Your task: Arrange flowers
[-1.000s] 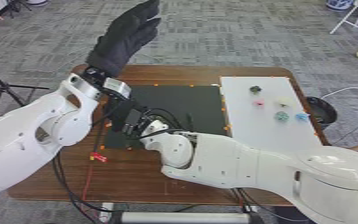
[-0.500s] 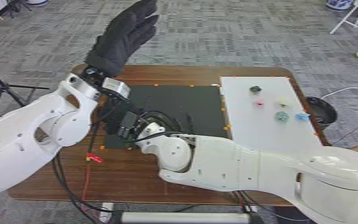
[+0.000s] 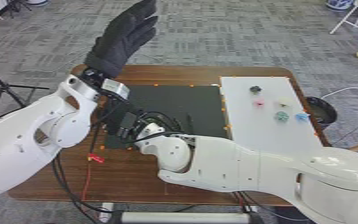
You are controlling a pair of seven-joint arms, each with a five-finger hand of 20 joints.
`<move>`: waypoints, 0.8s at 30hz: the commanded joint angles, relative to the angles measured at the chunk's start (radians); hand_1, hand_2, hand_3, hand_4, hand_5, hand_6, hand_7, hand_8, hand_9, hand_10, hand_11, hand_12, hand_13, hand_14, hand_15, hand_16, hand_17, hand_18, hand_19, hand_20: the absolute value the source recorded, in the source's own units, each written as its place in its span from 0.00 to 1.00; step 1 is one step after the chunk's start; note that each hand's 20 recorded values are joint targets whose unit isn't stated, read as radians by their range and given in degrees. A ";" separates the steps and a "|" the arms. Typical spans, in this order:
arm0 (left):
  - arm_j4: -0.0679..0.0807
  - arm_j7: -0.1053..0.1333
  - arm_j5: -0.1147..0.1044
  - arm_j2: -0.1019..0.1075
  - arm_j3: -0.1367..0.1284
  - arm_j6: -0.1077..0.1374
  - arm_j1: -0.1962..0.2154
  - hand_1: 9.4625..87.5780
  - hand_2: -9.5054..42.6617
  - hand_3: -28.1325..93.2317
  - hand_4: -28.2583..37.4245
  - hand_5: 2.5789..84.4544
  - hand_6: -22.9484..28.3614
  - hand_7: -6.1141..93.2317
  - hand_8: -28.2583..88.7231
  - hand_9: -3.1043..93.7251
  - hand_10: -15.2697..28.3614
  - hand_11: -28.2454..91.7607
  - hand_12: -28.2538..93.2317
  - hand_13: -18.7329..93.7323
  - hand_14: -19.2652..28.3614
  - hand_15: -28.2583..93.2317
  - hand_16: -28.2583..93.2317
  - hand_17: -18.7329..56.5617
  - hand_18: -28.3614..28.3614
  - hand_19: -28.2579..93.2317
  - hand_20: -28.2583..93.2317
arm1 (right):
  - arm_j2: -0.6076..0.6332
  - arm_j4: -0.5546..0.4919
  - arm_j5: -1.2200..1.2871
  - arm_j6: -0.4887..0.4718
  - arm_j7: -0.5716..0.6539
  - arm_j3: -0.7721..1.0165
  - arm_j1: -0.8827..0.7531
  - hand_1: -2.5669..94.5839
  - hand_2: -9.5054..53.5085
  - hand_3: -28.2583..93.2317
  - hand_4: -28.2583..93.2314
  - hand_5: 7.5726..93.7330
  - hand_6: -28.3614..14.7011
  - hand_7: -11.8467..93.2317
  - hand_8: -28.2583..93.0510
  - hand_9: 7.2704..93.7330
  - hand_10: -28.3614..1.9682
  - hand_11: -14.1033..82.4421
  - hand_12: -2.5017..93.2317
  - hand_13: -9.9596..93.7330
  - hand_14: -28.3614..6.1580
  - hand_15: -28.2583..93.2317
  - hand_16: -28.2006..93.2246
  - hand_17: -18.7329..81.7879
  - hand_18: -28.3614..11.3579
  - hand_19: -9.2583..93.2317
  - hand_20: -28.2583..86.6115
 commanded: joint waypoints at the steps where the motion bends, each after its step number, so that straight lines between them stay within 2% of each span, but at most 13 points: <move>1: -0.010 0.023 0.000 -0.013 0.002 -0.009 -0.004 0.29 0.29 0.49 0.42 0.24 0.42 0.14 0.23 0.24 0.46 0.20 0.51 0.31 0.52 0.25 0.32 0.30 0.66 0.24 0.36 | -0.006 -0.019 -0.009 -0.013 0.021 0.002 0.007 0.61 0.00 0.62 0.00 0.60 0.84 0.55 0.11 0.77 0.90 0.34 0.21 0.77 0.82 0.80 0.54 0.57 0.37 0.96 0.71; 6: -0.010 0.019 0.000 -0.014 -0.003 -0.014 0.002 0.27 0.26 0.52 0.39 0.25 0.43 0.15 0.23 0.24 0.46 0.20 0.51 0.31 0.53 0.25 0.33 0.31 0.67 0.24 0.37 | -0.001 -0.008 -0.020 -0.019 0.023 0.021 0.000 0.61 0.00 0.63 0.00 0.58 0.83 0.52 0.11 0.72 0.87 0.38 0.18 0.76 0.79 0.81 0.54 0.57 0.36 0.96 0.70; 7: -0.009 0.018 0.001 -0.014 -0.005 -0.017 0.003 0.26 0.25 0.54 0.38 0.25 0.43 0.15 0.23 0.24 0.46 0.21 0.51 0.32 0.53 0.25 0.33 0.31 0.67 0.24 0.37 | 0.002 -0.011 -0.010 -0.026 0.023 0.022 0.000 0.58 0.00 0.67 0.00 0.58 0.83 0.51 0.10 0.72 0.87 0.38 0.17 0.76 0.79 0.81 0.53 0.57 0.35 0.96 0.70; 10: -0.006 0.015 0.000 -0.018 -0.007 -0.018 0.005 0.26 0.24 0.57 0.34 0.25 0.43 0.16 0.22 0.24 0.46 0.22 0.51 0.32 0.54 0.25 0.33 0.32 0.68 0.24 0.37 | 0.005 -0.010 -0.015 -0.034 0.034 0.020 -0.001 0.60 0.00 0.65 0.00 0.57 0.82 0.49 0.10 0.70 0.83 0.38 0.17 0.75 0.77 0.82 0.53 0.56 0.35 0.96 0.70; 12: -0.006 0.015 0.003 -0.017 -0.010 -0.018 0.008 0.25 0.23 0.58 0.32 0.25 0.44 0.16 0.22 0.24 0.46 0.22 0.50 0.32 0.54 0.25 0.33 0.32 0.68 0.24 0.37 | 0.006 -0.015 -0.009 -0.032 0.040 0.012 0.002 0.54 0.00 0.74 0.00 0.58 0.82 0.46 0.05 0.69 0.83 0.38 0.16 0.74 0.77 0.82 0.52 0.56 0.34 0.96 0.70; 14: -0.007 0.015 0.001 -0.017 -0.014 -0.018 0.013 0.26 0.24 0.57 0.32 0.25 0.44 0.16 0.22 0.24 0.46 0.22 0.50 0.32 0.54 0.25 0.33 0.32 0.68 0.24 0.37 | 0.011 -0.025 -0.002 -0.049 0.025 0.017 0.000 0.53 0.00 0.75 0.00 0.58 0.83 0.48 0.05 0.70 0.84 0.39 0.16 0.74 0.77 0.82 0.52 0.56 0.34 0.96 0.70; 17: -0.007 0.015 0.001 -0.019 -0.019 -0.015 0.018 0.27 0.25 0.55 0.34 0.25 0.44 0.15 0.22 0.24 0.46 0.22 0.50 0.31 0.54 0.25 0.33 0.31 0.68 0.24 0.37 | 0.019 -0.042 0.004 -0.111 -0.034 0.054 -0.018 0.38 0.00 0.94 0.00 0.57 0.84 0.49 0.02 0.69 0.85 0.40 0.18 0.73 0.79 0.82 0.52 0.56 0.35 0.96 0.70; 18: -0.008 0.015 0.000 -0.019 -0.020 -0.015 0.020 0.26 0.25 0.55 0.35 0.25 0.44 0.15 0.22 0.24 0.47 0.22 0.50 0.31 0.54 0.25 0.33 0.31 0.68 0.24 0.37 | 0.021 -0.046 -0.001 -0.129 -0.049 0.060 -0.020 0.39 0.00 0.97 0.00 0.55 0.85 0.49 0.02 0.69 0.85 0.40 0.24 0.73 0.78 0.83 0.54 0.56 0.35 0.96 0.71; 19: -0.009 0.017 0.001 -0.017 -0.019 -0.014 0.018 0.26 0.24 0.56 0.35 0.25 0.44 0.15 0.23 0.24 0.47 0.21 0.50 0.31 0.54 0.25 0.33 0.31 0.68 0.24 0.37 | 0.021 -0.054 0.000 -0.164 -0.058 0.072 -0.022 0.41 0.00 0.98 0.00 0.53 0.86 0.49 0.02 0.70 0.84 0.37 0.36 0.72 0.78 0.82 0.58 0.55 0.35 0.96 0.71; 20: -0.009 0.017 0.002 -0.017 -0.021 -0.013 0.020 0.26 0.24 0.56 0.35 0.25 0.44 0.15 0.23 0.24 0.47 0.21 0.50 0.31 0.55 0.25 0.33 0.31 0.68 0.24 0.37 | 0.021 -0.071 0.010 -0.236 -0.052 0.090 -0.028 0.45 0.00 0.99 0.00 0.48 0.88 0.49 0.01 0.69 0.79 0.38 0.52 0.71 0.76 0.82 0.64 0.55 0.34 0.96 0.72; 21: -0.011 0.017 0.001 -0.017 -0.020 -0.013 0.020 0.25 0.24 0.57 0.34 0.25 0.44 0.15 0.22 0.24 0.47 0.22 0.50 0.31 0.55 0.25 0.33 0.31 0.68 0.25 0.37 | 0.018 -0.072 0.020 -0.258 -0.058 0.100 -0.032 0.47 0.00 1.00 0.02 0.45 0.91 0.49 0.01 0.67 0.76 0.44 0.60 0.69 0.74 0.84 0.66 0.55 0.33 0.96 0.73; 22: -0.009 0.019 0.001 -0.017 -0.016 -0.015 0.016 0.25 0.23 0.57 0.34 0.25 0.44 0.15 0.22 0.24 0.47 0.22 0.50 0.32 0.55 0.25 0.33 0.31 0.68 0.25 0.38 | 0.021 -0.077 0.052 -0.290 -0.080 0.117 -0.035 0.47 0.00 1.00 0.03 0.43 0.92 0.49 0.01 0.66 0.74 0.58 0.64 0.70 0.72 0.88 0.66 0.55 0.30 0.97 0.74; 24: -0.008 0.018 0.002 -0.019 -0.016 -0.014 0.015 0.25 0.23 0.57 0.33 0.25 0.44 0.15 0.22 0.24 0.47 0.21 0.50 0.31 0.56 0.25 0.33 0.31 0.69 0.24 0.38 | 0.016 -0.079 0.066 -0.347 -0.080 0.135 -0.038 0.44 0.04 1.00 0.08 0.38 0.92 0.48 0.01 0.74 0.70 0.75 0.58 0.77 0.68 0.94 0.61 0.60 0.24 1.00 0.78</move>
